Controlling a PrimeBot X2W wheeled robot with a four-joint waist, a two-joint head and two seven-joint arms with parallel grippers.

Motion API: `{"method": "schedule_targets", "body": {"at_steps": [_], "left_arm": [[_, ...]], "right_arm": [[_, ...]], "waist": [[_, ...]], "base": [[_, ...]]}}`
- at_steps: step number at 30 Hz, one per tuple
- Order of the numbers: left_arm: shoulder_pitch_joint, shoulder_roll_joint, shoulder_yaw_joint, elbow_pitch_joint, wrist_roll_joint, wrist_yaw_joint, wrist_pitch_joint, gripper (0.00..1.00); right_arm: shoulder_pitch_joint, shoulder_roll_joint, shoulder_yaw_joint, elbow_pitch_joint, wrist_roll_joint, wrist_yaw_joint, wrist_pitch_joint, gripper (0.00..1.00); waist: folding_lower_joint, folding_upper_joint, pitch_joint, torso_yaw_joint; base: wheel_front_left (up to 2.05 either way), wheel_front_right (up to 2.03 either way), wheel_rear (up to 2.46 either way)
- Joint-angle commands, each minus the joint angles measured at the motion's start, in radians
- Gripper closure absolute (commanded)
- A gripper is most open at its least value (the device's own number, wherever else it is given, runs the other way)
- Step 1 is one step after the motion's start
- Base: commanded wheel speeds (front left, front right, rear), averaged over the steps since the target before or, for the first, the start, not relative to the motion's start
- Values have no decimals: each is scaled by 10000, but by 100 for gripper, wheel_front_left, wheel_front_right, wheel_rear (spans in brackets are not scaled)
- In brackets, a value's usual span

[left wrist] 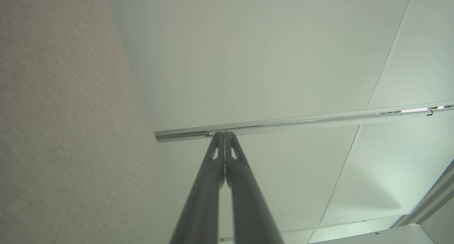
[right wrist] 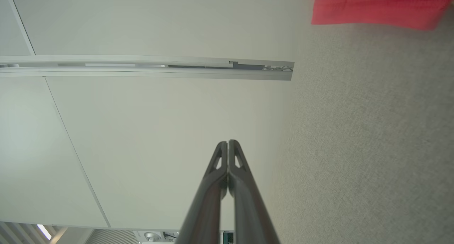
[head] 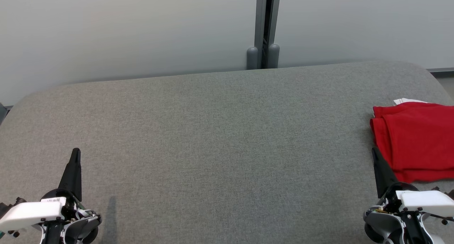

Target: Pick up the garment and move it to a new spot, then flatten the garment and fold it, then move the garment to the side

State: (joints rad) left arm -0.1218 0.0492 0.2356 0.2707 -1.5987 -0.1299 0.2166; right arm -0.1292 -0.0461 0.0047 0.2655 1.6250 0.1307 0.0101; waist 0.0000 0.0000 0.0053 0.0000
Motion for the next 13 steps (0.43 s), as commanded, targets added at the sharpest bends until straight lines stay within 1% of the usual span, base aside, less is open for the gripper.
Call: {"method": "schedule_targets", "body": {"at_steps": [1,13], "left_arm": [[-151,20,33,5,56,-47,14,100],[-152,18,36,4,49,-47,18,100]], "right_arm": [[-53,-76,-17,-4,15,0,37,100],[-53,-78,-16,-4,16,0,37,100]], "waist": [[0,0,0,0],[0,0,0,0]], "base": [[0,0,0],[0,0,0]]}}
